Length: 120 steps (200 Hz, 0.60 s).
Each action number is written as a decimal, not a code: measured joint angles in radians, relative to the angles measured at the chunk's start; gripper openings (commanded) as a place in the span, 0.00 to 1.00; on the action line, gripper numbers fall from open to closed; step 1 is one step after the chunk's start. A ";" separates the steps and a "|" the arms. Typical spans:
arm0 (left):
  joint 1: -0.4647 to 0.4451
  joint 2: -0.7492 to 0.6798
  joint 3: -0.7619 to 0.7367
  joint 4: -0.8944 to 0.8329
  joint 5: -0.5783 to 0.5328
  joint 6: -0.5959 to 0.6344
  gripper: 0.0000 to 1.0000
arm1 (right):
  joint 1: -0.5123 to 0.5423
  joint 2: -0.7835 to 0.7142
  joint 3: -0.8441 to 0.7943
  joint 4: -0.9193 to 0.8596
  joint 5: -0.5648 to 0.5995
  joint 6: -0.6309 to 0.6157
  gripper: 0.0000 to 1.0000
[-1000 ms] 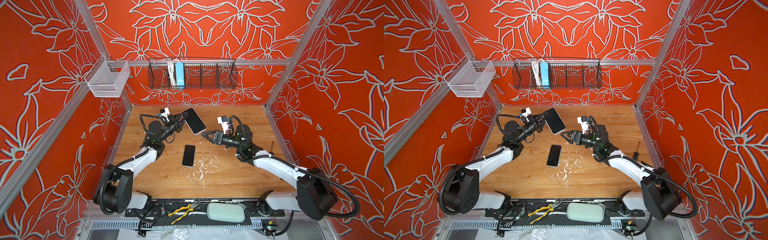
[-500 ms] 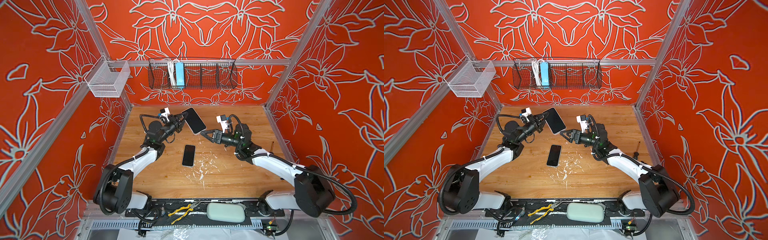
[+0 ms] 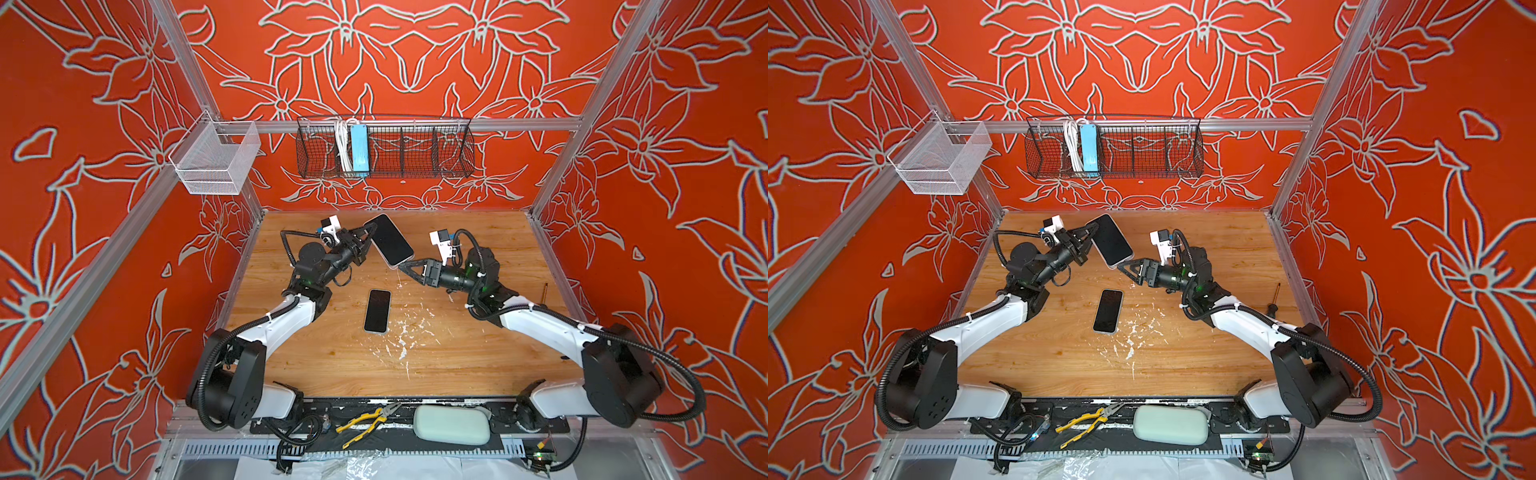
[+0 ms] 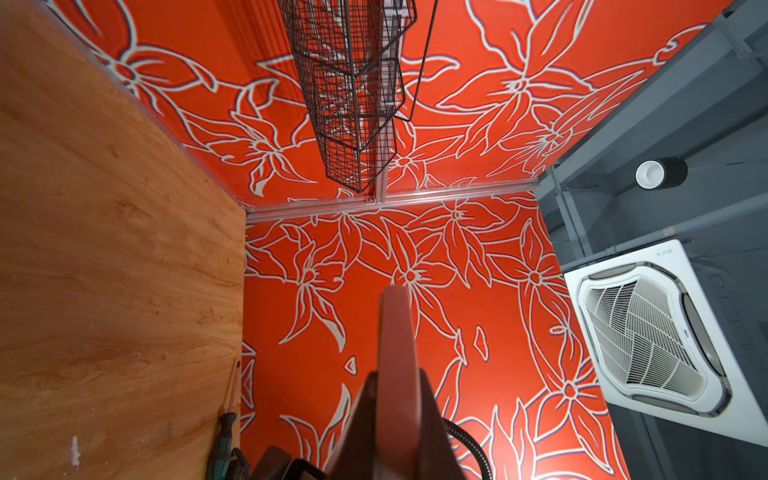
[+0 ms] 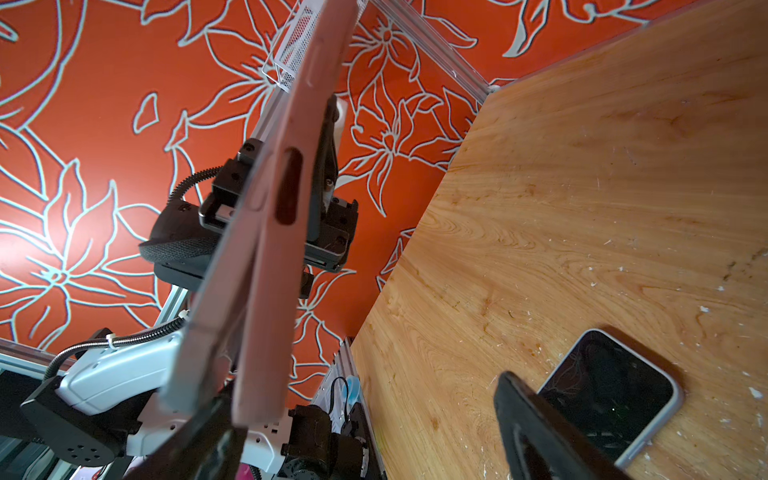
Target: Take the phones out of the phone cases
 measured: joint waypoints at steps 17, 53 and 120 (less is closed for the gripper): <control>-0.018 -0.008 0.000 0.001 -0.002 -0.003 0.00 | 0.000 0.013 0.000 0.017 0.000 0.004 0.91; -0.034 -0.035 0.000 0.001 -0.009 -0.002 0.00 | 0.000 0.018 0.000 0.050 -0.001 0.008 0.91; -0.040 -0.053 -0.001 0.002 -0.005 0.010 0.00 | -0.034 0.006 -0.002 0.142 -0.035 0.060 0.68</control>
